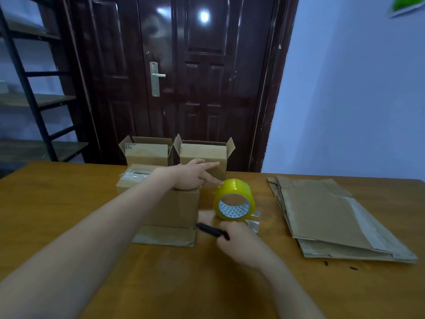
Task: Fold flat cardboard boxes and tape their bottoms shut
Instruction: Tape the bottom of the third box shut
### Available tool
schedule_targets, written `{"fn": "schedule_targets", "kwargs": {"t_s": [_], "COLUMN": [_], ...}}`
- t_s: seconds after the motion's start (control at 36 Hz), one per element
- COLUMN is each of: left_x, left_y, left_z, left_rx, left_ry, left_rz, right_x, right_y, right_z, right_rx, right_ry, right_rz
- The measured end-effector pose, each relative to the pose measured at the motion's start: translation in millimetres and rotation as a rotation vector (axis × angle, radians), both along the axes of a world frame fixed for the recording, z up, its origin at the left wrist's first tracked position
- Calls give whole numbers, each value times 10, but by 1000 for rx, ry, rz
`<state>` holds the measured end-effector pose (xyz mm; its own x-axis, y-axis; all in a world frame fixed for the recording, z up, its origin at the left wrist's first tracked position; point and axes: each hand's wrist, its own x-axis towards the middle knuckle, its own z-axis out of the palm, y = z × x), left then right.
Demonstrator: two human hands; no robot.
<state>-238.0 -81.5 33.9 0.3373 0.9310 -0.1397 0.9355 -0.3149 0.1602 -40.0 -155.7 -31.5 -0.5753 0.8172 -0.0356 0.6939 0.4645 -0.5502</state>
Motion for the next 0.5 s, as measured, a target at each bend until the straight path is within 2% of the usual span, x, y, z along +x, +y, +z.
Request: {"fn": "schedule_targets", "kwargs": {"t_s": [0.14,0.19,0.39,0.5], "left_x": [-24,-22,-33,-61], "left_y": [10,-7,-70,-128], "left_z": [-30,-44,-30,11], "left_rx": [37,59,141,241], "left_ry": [-62,-90,-146,-297], "left_rz": [11,25,41,24], "right_x": [-67,-114,-232,-203], "right_y": [-120,-178,-235,-216], "right_z": [-113,-127,-280,-306], "right_rx": [-113,-34,271,363], "right_ry": [-71,-66,-86,-115], "right_rz": [262,334,369,360]}}
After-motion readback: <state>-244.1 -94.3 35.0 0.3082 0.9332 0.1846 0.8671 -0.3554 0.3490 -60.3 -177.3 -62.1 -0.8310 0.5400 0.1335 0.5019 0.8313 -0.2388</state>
